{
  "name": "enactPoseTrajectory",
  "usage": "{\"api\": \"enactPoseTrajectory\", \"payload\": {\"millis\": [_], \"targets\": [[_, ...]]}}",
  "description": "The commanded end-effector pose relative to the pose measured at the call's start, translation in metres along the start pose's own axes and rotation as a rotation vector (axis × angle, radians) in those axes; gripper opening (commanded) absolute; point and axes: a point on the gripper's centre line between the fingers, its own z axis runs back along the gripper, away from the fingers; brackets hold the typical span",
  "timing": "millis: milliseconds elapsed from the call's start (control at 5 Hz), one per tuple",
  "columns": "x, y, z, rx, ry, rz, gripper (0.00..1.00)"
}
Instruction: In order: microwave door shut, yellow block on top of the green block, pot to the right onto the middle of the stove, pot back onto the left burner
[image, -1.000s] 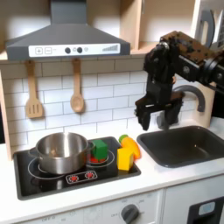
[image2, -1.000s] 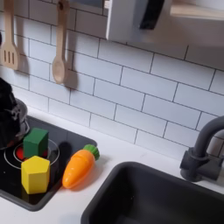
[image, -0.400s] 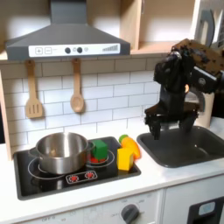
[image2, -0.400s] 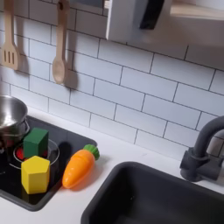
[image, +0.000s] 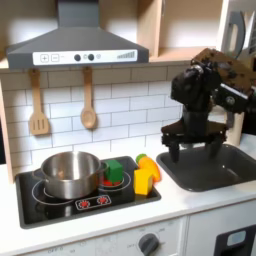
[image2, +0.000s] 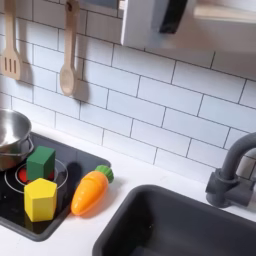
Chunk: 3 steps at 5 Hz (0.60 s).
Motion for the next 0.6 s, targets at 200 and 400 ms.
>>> {"api": "enactPoseTrajectory", "payload": {"millis": [200, 400], "targets": [[0.0235, 0.0238, -0.0145, -0.106, -0.054, -0.038, 1.0], [0.0263, 0.0231, -0.0139, -0.187, -0.063, -0.092, 1.0]]}}
